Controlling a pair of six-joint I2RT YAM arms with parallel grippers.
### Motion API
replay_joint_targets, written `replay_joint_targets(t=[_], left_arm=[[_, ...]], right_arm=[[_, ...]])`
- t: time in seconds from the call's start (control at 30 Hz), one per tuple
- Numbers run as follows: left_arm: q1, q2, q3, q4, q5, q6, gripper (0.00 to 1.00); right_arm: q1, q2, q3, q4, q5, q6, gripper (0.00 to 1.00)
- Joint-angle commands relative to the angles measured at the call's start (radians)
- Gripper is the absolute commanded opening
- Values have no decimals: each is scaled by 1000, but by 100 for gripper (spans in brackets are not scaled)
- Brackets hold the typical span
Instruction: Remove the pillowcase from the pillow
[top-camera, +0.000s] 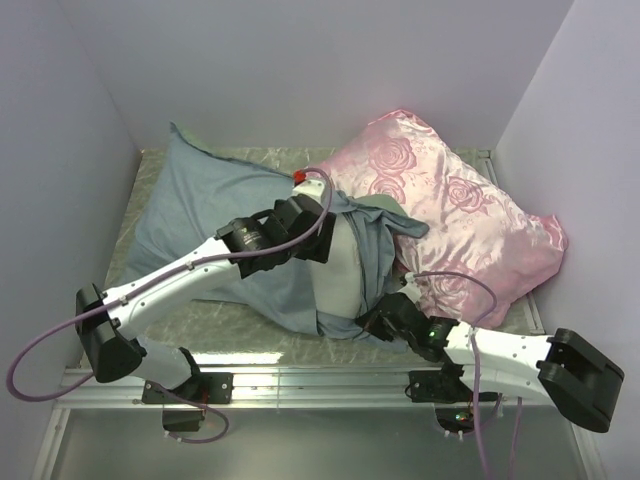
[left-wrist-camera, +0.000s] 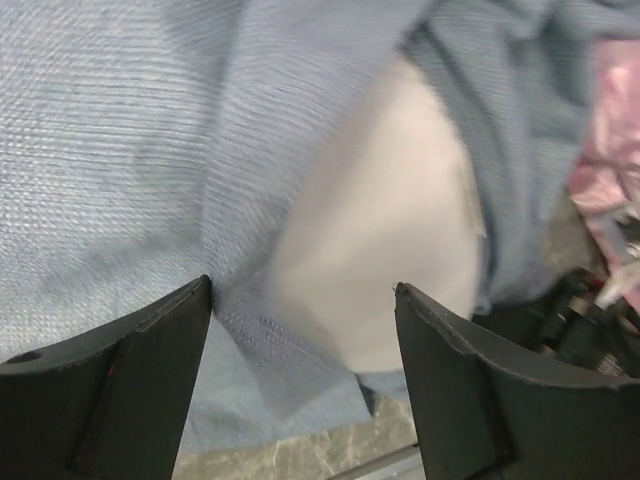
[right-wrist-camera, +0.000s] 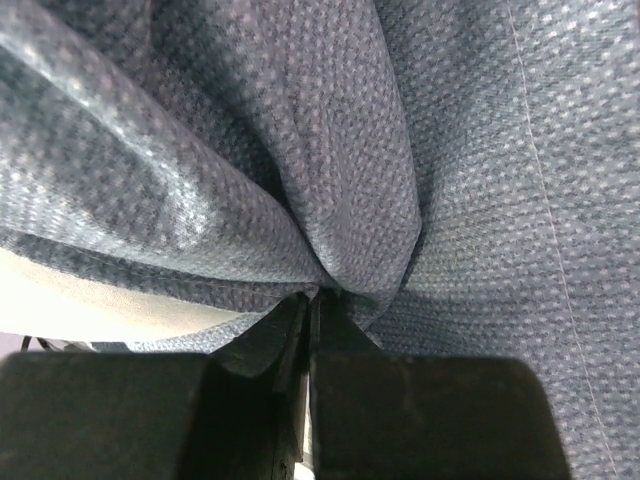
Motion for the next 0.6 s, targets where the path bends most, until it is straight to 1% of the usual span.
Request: replay_joint_targets(t=[0.0,0.07,0.13,0.17,0.27,0.33,0.4,0.57], left_arm=[[-79,-32,92,-73,-98,23,80],[-143,-24,132,-90,-107,2,80],[-183,-15,135,-89,-109,-27,80],[-221,0,129,-81,-115,-41,80],[-269,46,60,-38,-161,-102,81],[-286,80,11,0,-164,-150,84],[-332,137,-12,26,-207,-176,87],[-367,308,-19,59,-256,-215,89]], right_arm=[[11,-5,-12,-85,25,-19,0],[11,-31,-9,-95,27,-20,0],[11,-57,-7,-115,32,-19,0],[11,-67,-7,-124,36,-17,0],[13,-108,-15,-147,45,-8,0],[11,-135,-23,-155,47,3,0],[11,-157,-38,-166,55,13,0],[11,-214,-70,-180,58,36,0]])
